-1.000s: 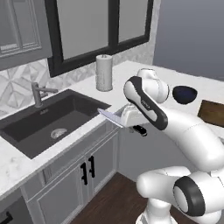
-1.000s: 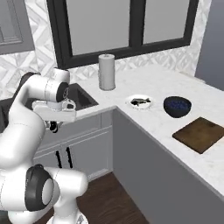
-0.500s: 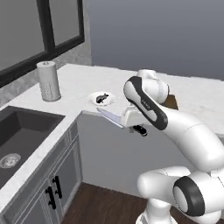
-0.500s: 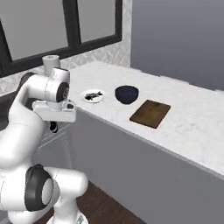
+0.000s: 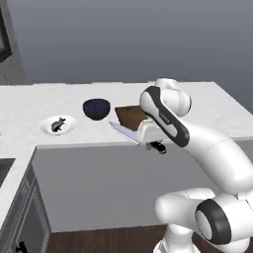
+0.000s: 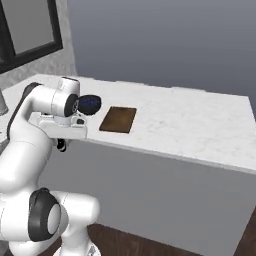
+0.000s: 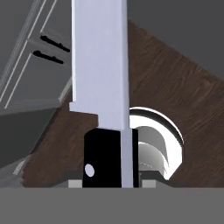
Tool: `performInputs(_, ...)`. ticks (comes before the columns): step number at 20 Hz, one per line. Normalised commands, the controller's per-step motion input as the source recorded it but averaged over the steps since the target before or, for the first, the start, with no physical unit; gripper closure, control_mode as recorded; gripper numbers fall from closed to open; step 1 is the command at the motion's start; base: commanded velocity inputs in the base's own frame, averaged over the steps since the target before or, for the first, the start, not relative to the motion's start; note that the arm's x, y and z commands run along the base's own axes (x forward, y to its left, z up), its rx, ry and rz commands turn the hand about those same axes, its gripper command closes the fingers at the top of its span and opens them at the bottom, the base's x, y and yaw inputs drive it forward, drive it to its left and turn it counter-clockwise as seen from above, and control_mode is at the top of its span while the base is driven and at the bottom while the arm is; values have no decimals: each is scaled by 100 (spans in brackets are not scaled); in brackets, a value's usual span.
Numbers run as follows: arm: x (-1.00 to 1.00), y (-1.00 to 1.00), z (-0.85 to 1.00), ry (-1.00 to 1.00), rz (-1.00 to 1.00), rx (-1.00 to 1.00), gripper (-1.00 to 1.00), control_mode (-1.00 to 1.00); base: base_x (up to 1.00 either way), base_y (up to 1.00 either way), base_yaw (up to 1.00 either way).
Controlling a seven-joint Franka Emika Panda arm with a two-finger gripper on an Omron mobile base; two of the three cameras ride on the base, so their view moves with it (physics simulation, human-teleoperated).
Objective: Pick up the knife from the drawer and place it on the cutting board. Then place the meat from the plate to the cutting board.
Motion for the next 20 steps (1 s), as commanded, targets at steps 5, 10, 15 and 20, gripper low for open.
performInputs(5,0,0,0,0,0,0,100,100,0,0,-54)
performInputs(10,0,0,0,0,0,0,100,100,4,29,-39)
performInputs(15,0,0,0,0,0,0,100,100,21,61,-20)
performInputs(20,0,0,0,0,0,0,100,100,24,61,-12)
